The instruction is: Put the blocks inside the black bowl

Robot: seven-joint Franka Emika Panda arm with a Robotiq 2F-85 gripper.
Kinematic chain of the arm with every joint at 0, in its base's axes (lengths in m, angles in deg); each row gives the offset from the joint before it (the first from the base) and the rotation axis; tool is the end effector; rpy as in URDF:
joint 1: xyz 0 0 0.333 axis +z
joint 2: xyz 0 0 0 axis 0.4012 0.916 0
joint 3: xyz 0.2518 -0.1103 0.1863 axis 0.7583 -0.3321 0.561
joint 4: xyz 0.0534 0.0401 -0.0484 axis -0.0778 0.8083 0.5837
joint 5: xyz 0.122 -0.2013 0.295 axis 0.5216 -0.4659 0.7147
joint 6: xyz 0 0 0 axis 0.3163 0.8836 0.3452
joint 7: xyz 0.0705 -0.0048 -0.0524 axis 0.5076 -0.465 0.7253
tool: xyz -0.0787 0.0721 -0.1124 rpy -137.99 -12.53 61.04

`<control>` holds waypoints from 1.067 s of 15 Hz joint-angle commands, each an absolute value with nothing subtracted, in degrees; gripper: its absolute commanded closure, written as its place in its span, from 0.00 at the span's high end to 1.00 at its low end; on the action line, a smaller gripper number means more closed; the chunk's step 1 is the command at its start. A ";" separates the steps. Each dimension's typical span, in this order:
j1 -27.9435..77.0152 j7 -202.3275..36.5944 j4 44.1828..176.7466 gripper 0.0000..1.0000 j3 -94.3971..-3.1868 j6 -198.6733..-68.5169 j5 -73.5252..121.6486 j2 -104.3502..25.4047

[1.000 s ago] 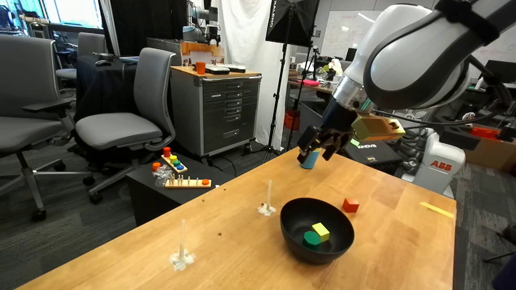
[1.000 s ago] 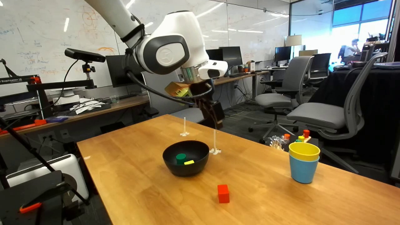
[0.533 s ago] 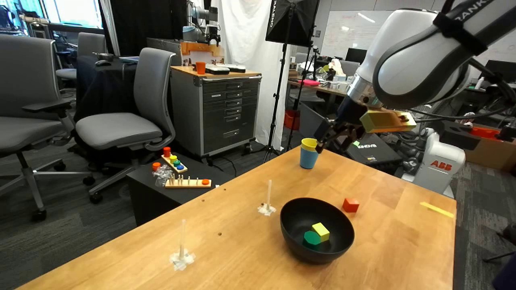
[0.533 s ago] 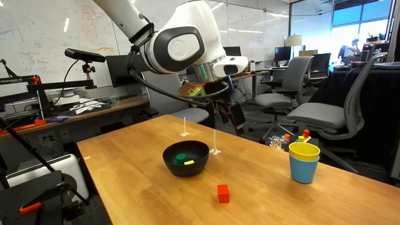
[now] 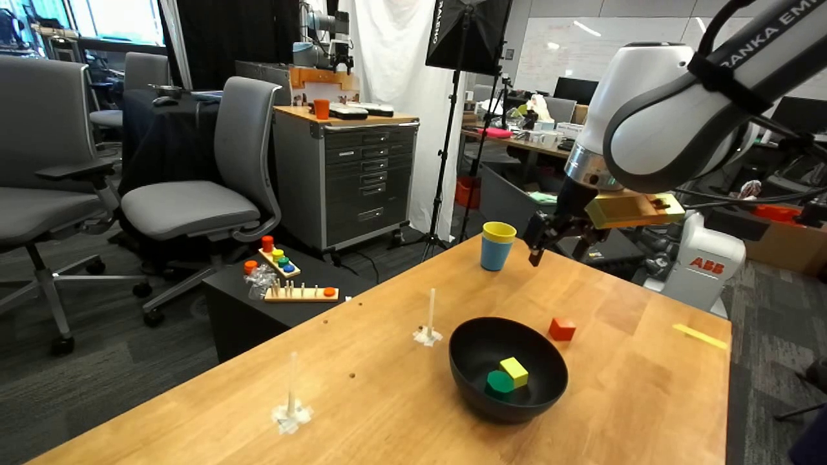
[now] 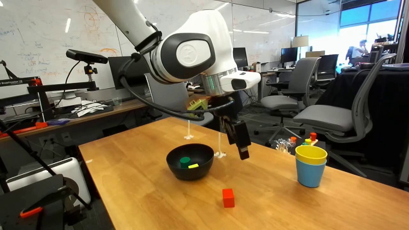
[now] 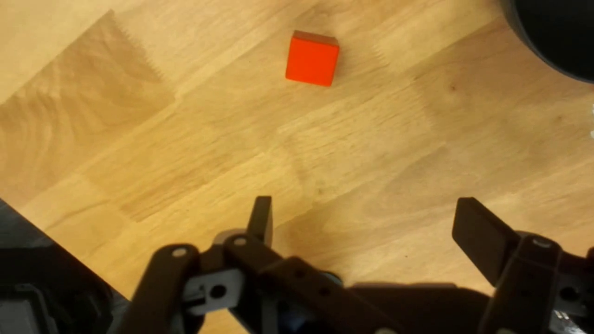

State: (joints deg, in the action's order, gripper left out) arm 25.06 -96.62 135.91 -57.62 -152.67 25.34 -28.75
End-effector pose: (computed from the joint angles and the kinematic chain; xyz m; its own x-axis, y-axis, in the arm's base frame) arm 0.6033 -0.1196 0.2031 0.8822 -0.4328 0.1853 -0.4501 -0.8908 0.0625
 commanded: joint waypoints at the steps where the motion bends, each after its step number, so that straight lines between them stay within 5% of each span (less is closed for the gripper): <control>1: 24.94 -98.80 135.33 1.00 -57.74 -150.67 25.25 -27.80; 16: 21.41 -96.83 136.18 1.00 -55.19 -151.11 30.50 -21.92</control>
State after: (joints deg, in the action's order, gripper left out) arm 22.68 -97.74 136.38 -56.50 -151.56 28.89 -22.31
